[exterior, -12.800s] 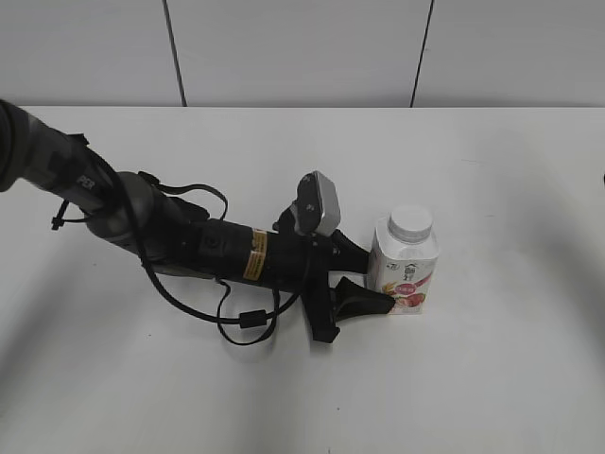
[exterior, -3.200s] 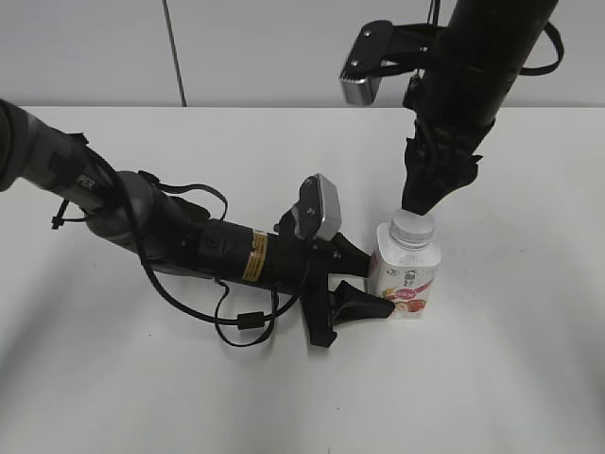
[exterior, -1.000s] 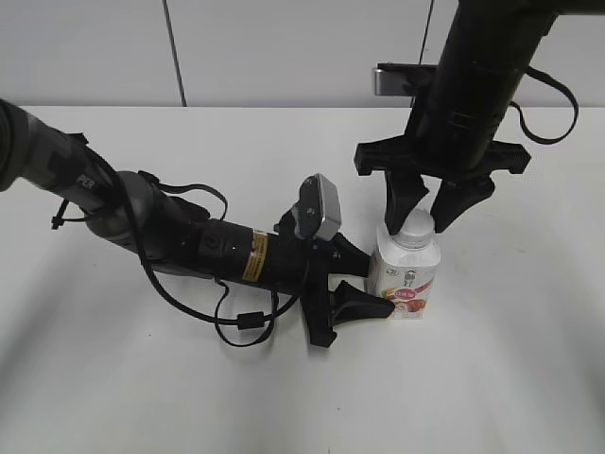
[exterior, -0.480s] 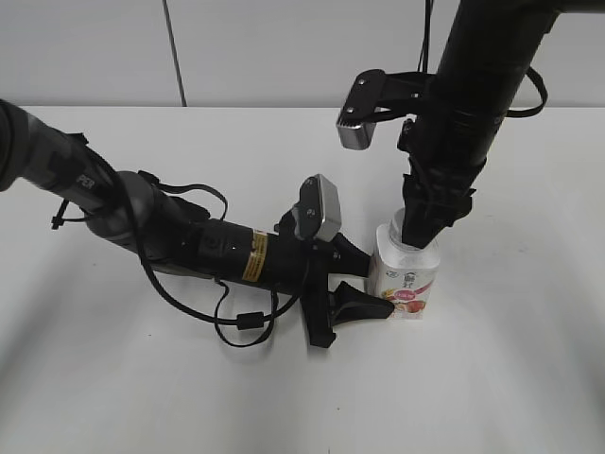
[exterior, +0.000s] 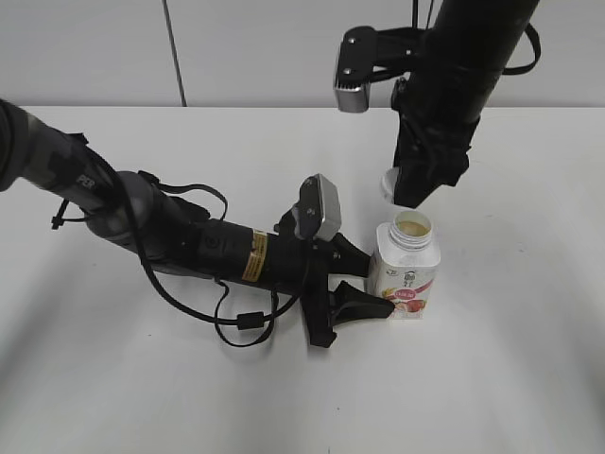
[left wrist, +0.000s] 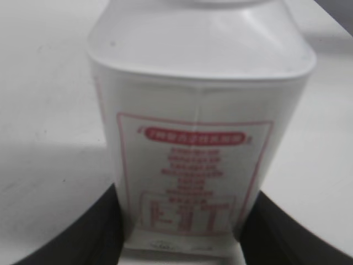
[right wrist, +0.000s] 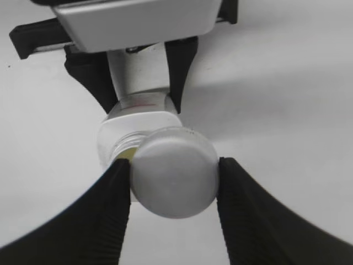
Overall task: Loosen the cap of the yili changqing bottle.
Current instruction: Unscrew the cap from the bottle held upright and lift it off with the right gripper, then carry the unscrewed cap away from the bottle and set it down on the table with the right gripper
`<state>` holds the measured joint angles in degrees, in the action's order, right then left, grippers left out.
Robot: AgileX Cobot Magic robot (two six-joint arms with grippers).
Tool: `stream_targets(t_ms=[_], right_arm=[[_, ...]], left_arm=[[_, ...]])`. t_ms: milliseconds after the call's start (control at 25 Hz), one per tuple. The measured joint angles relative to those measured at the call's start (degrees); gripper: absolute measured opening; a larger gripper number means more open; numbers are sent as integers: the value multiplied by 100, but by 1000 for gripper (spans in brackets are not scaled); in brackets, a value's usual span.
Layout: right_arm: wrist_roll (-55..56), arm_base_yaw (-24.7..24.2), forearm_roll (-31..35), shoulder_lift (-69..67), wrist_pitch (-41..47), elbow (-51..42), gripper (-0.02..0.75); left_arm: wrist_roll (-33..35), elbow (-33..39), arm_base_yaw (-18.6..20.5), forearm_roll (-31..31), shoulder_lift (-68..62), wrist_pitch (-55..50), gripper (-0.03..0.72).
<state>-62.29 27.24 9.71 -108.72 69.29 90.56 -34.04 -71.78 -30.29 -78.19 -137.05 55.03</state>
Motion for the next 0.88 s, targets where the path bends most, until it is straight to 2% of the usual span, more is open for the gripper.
stream_targets(t_ms=[280, 440, 560, 680, 880], right_arm=[[824, 0, 0, 0, 2, 493, 386], [2668, 0, -70, 0, 13, 545, 386], [3781, -15, -429, 0, 18, 545, 386], [4658, -150, -602, 0, 23, 545, 386], [4959, -613, -523, 0, 29, 545, 386]], left_arm=[[0, 0, 0, 0, 0, 0, 381], [0, 0, 0, 0, 0, 0, 380], [0, 0, 0, 0, 0, 0, 380], [0, 0, 0, 0, 0, 0, 380], [0, 0, 0, 0, 0, -5, 379]])
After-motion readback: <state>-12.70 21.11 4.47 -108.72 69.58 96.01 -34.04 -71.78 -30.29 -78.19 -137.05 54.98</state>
